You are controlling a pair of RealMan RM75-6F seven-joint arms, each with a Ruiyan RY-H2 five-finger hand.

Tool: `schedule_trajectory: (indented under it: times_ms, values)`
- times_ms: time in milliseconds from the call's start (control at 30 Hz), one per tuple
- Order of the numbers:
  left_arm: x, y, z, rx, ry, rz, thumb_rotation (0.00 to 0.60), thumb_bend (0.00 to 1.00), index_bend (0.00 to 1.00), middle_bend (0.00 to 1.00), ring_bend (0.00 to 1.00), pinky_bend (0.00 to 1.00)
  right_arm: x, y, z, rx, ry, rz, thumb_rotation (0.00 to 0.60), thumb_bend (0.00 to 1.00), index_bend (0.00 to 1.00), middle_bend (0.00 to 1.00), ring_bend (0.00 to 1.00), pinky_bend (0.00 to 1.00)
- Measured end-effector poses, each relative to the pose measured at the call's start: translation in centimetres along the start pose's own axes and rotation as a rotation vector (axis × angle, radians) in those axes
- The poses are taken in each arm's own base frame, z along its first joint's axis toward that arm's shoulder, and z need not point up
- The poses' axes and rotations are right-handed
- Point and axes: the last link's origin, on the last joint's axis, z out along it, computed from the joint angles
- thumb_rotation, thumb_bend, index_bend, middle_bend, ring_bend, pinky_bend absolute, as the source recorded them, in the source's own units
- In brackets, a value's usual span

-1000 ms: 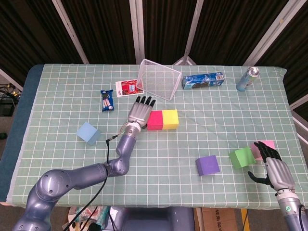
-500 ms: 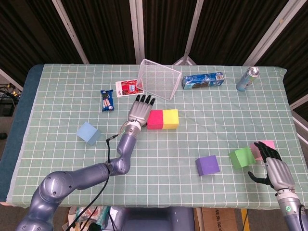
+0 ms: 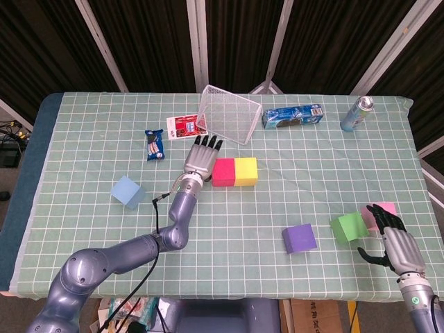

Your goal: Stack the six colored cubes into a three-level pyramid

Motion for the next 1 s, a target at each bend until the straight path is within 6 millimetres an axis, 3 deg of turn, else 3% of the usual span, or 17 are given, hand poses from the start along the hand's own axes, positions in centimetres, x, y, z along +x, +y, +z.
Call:
schedule_trajectory:
  times_ms: [1000]
  values:
    - [0.08,0.28,0.84,0.009,0.030,0.005,0.600,0.32,0.00,0.00,0.00,0.03,0.03,0.12,0.03,-0.010,-0.002,-0.001,0.600,0.30,0.00,0.00,0.00,0.00]
